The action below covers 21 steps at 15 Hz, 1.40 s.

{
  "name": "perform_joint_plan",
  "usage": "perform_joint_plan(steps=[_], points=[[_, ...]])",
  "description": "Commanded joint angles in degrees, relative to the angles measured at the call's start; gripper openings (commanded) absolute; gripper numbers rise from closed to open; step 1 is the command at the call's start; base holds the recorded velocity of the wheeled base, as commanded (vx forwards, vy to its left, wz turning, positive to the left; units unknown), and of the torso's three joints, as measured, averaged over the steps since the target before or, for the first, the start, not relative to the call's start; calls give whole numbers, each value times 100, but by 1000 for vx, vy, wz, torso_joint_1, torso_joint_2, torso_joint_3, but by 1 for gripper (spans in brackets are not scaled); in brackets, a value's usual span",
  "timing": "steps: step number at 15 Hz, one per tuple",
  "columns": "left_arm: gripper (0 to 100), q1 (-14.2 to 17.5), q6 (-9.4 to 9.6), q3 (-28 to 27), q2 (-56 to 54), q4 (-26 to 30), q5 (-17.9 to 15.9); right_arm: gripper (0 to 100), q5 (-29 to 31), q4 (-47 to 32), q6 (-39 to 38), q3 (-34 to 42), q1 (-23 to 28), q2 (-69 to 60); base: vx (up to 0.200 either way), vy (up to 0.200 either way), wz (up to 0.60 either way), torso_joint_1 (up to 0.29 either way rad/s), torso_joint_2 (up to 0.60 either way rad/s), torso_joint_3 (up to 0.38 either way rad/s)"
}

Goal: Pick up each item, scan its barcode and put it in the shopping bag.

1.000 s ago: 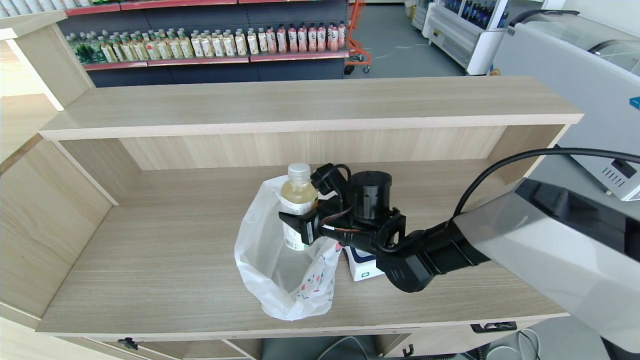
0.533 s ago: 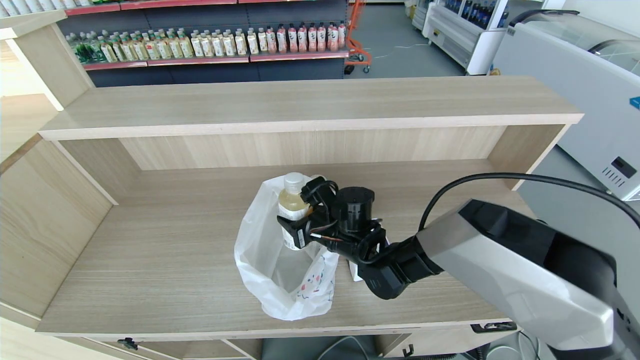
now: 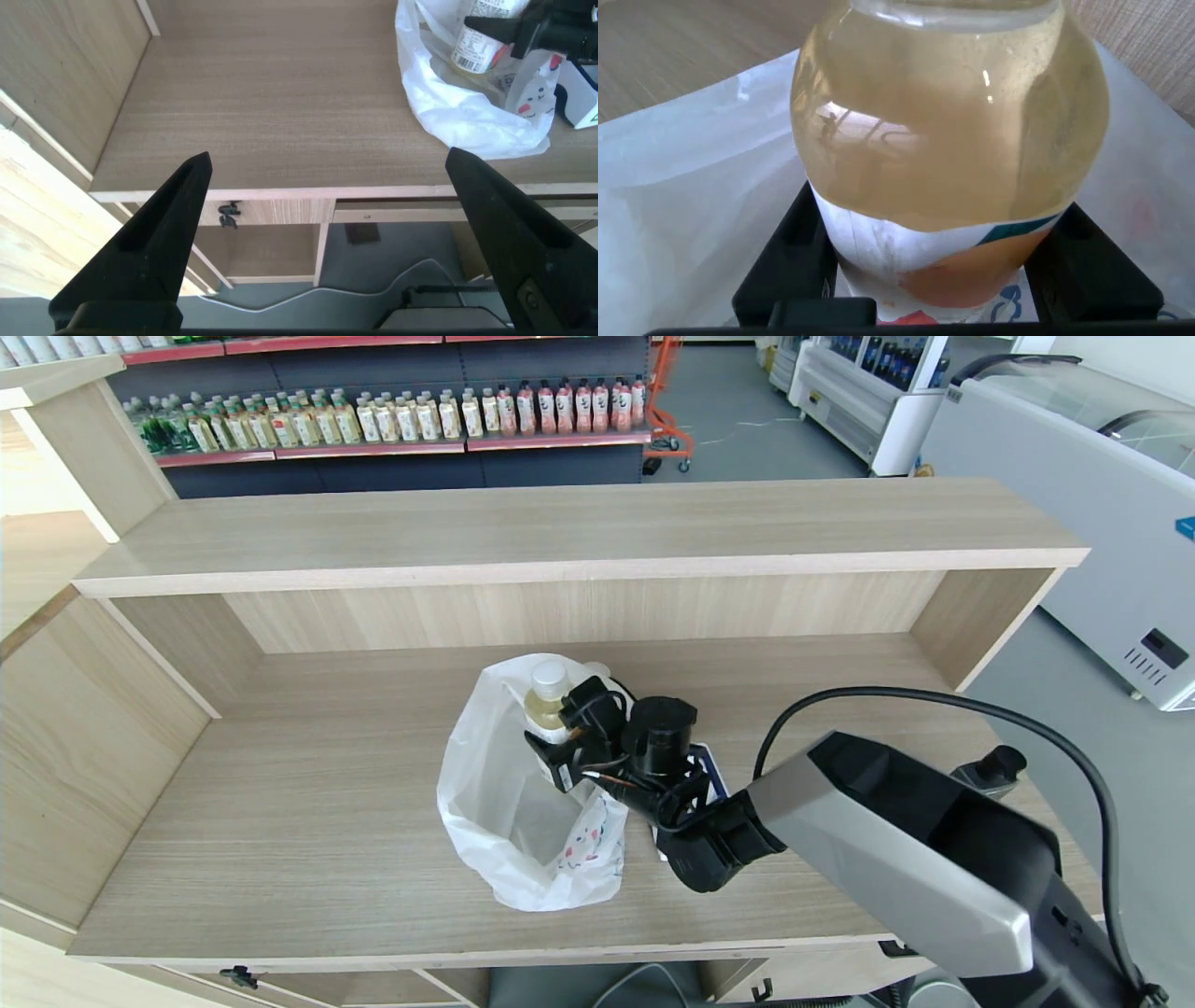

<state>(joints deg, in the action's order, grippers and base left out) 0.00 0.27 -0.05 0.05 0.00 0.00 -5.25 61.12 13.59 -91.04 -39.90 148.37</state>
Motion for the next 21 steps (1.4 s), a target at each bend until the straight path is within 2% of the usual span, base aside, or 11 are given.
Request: perform_joint_plan(steps=[1, 2, 3, 7, 10, 13, 15, 17, 19, 21], points=[[100, 0, 8, -4, 4, 0, 0, 0, -2, 5, 12, -72, 0, 104, 0, 0, 0, 0, 0, 0], [100, 0, 8, -4, 4, 0, 0, 0, 7, 14, 3, -45, 0, 87, 0, 0, 0, 0, 0, 0], [100, 0, 8, -4, -5, 0, 0, 100, 7, 14, 3, -45, 0, 87, 0, 0, 0, 0, 0, 0], [100, 0, 8, 5, 4, 0, 0, 100, 77, -4, -58, -81, -9, -63, 0, 0, 0, 0, 0, 0], [100, 0, -9, -4, 4, 0, 0, 100, 165, -171, -744, -10, 61, -634, 0, 0, 0, 0, 0, 0], [100, 0, -9, 5, 4, 0, 0, 100, 499, -1226, -1746, -19, 123, -1469, 0, 0, 0, 0, 0, 0], [100, 0, -9, -4, 4, 0, 0, 100, 605, -1621, -1931, 78, 228, -1908, 0, 0, 0, 0, 0, 0], [100, 0, -9, -4, 4, 0, 0, 100, 596, -1621, -2080, 491, 369, -2339, 0, 0, 0, 0, 0, 0], [100, 0, -9, 5, 4, 0, 0, 100, 605, -1586, -2133, 1273, 510, -2928, 0, 0, 0, 0, 0, 0], [100, 0, -9, -4, 4, 0, 0, 100, 613, -1524, -2133, 2697, 738, -3921, 0, 0, 0, 0, 0, 0]])
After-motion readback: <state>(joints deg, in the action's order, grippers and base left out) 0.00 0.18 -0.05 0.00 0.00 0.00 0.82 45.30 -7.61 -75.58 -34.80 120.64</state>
